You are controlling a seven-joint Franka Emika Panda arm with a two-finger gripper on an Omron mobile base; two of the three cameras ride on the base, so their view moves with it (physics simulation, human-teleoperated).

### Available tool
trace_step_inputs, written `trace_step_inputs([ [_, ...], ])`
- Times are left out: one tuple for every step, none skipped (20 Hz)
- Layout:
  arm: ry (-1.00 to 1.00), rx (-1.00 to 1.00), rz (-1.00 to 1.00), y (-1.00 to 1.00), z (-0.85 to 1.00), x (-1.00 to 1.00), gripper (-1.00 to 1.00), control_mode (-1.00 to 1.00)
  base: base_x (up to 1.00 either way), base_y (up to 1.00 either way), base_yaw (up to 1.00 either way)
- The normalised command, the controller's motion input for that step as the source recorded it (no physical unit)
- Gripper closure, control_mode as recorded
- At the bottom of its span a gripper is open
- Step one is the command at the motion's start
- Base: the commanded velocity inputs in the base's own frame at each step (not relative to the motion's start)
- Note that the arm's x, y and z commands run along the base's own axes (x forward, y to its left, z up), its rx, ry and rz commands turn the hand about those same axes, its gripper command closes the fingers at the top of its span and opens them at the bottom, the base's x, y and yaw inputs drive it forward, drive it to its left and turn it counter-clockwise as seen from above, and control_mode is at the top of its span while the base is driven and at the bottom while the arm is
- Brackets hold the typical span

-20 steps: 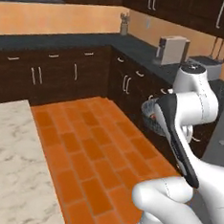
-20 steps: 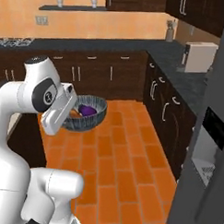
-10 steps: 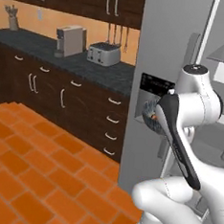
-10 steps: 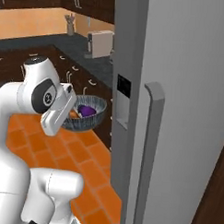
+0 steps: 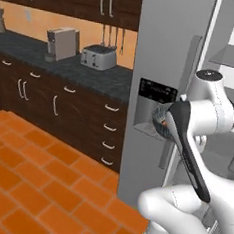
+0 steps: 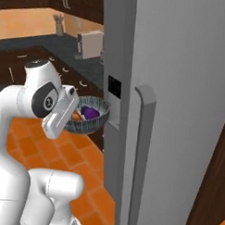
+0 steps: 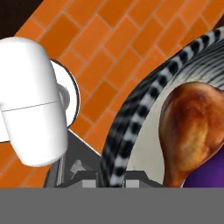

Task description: Pick the chicken drumstick and eggplant from their plates and place them in the bowl. Then put the bowl in the fridge.

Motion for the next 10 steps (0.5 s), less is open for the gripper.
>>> trace_step_inputs([
  [0.0, 0.0, 0.0, 0.0, 0.0, 0.0, 1.0, 1.0, 0.81, -0.09, -0.03],
  [0.0, 0.0, 0.0, 0.0, 0.0, 0.0, 1.0, 1.0, 0.61, -0.24, 0.0],
  [0.0, 0.0, 0.0, 0.0, 0.0, 0.0, 1.0, 1.0, 0.14, -0.35, 0.0],
  [0.0, 0.0, 0.0, 0.0, 0.0, 0.0, 1.0, 1.0, 0.26, -0.11, 0.0],
  [0.0, 0.0, 0.0, 0.0, 0.0, 0.0, 1.0, 1.0, 0.1, 0.0, -0.14],
  [0.0, 0.0, 0.0, 0.0, 0.0, 0.0, 1.0, 1.0, 0.13, 0.06, -0.29],
  [0.0, 0.0, 0.0, 0.0, 0.0, 0.0, 1.0, 1.0, 0.19, 0.56, -0.38],
  [0.0, 0.0, 0.0, 0.0, 0.0, 0.0, 1.0, 1.0, 0.11, 0.66, -0.38],
  [0.0, 0.0, 0.0, 0.0, 0.0, 0.0, 1.0, 1.0, 0.14, 0.66, -0.35],
  [0.0, 0.0, 0.0, 0.0, 0.0, 0.0, 1.0, 1.0, 0.23, 0.81, -0.34],
])
